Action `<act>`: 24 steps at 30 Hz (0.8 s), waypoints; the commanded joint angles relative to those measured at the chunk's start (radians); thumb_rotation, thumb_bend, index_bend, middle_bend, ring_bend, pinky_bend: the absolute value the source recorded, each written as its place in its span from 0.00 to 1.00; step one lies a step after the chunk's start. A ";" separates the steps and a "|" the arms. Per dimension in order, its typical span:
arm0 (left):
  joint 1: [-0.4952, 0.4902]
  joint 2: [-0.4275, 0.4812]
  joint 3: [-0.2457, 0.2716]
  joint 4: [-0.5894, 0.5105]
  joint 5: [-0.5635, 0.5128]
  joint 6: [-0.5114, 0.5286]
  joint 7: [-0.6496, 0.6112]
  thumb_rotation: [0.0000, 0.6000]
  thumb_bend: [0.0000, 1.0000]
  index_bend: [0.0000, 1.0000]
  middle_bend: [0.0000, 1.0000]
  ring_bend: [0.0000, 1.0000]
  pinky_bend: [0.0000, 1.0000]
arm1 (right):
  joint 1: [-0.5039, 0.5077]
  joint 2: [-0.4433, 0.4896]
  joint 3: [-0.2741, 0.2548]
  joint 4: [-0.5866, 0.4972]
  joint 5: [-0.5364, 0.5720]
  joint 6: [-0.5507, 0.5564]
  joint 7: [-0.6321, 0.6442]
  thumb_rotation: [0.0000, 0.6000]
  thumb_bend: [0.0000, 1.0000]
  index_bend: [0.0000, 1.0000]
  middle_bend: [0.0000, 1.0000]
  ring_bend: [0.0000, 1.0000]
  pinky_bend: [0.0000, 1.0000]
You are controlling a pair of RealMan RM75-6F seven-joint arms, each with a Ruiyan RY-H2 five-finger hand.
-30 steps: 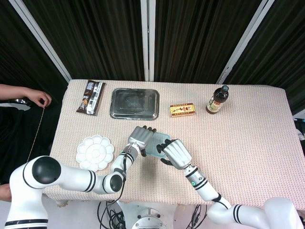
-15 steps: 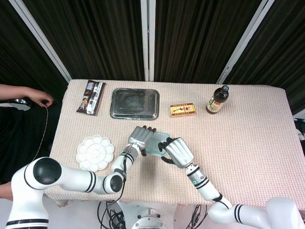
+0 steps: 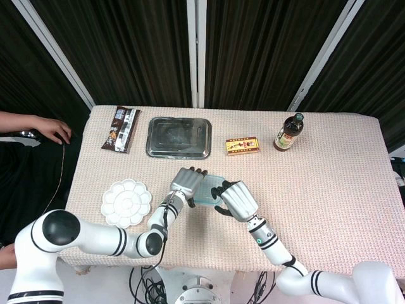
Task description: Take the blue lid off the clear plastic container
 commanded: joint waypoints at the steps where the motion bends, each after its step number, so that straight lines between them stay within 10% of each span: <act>1: 0.003 0.007 -0.002 -0.007 -0.001 -0.007 -0.002 1.00 0.00 0.21 0.32 0.22 0.40 | 0.003 -0.018 -0.002 0.028 -0.011 0.016 -0.002 1.00 0.31 0.59 0.68 0.58 0.84; 24: 0.016 0.024 0.005 -0.025 0.019 -0.022 -0.020 1.00 0.00 0.18 0.30 0.22 0.40 | 0.014 -0.030 -0.002 0.058 -0.025 0.048 0.049 1.00 0.55 0.58 0.65 0.58 0.79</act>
